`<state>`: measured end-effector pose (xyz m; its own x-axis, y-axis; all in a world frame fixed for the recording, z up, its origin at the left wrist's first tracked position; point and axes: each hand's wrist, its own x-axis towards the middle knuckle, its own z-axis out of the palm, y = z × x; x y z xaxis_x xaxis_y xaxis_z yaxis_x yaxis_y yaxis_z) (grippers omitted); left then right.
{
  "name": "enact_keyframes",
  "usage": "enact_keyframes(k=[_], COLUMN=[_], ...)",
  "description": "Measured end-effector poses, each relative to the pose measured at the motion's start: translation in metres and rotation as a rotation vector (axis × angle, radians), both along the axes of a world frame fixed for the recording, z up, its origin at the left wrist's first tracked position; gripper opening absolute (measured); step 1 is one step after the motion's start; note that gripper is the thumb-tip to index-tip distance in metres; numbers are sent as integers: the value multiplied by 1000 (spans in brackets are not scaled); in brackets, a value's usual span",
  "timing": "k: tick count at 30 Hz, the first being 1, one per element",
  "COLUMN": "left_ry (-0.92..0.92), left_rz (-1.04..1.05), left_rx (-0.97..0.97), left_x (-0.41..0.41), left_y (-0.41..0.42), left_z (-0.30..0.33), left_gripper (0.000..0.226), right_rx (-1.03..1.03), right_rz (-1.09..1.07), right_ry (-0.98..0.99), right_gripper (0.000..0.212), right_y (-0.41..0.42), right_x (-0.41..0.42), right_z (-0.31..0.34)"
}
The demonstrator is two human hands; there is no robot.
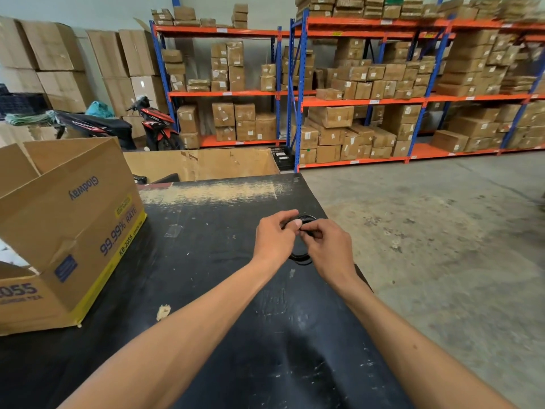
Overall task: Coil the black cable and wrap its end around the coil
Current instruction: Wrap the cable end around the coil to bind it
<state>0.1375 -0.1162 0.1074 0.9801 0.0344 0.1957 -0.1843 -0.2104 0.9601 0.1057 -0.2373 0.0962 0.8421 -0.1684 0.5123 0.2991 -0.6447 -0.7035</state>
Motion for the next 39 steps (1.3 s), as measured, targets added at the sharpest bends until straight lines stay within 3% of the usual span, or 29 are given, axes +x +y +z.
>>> enact_keyframes(k=[6,15,16,20,24,29,35,39], left_ry=[116,308,337,444,532,461,335,294], left_rz=[-57,-191,-205,-250,-268,-172,-47,-100], left_rx=[-188,-269,-292,-299,-397,-386,-206,-137], left_x=[-1,1,1,-1,1,0,0,-4], left_y=[-5,10,11,19,26,24,25,22], left_z=[5,13,13,17,18,18,8,8], left_gripper=[40,74,74,40,42,50,39,41], right_rx=[136,516,559,641,651,451,-213,-479], right_rz=[-17,37,37,47,107,183,110,120], right_ry=[-103,10,32,63,75,76,-133,-216], right_gripper=[10,14,16,16,11,14,11,10], right_y=[0,4,5,7,2,-6,-27,-32], right_x=[0,1,1,3,5,5,13,14], right_z=[-7,-14,-14,-17,-17,-13,-3,3])
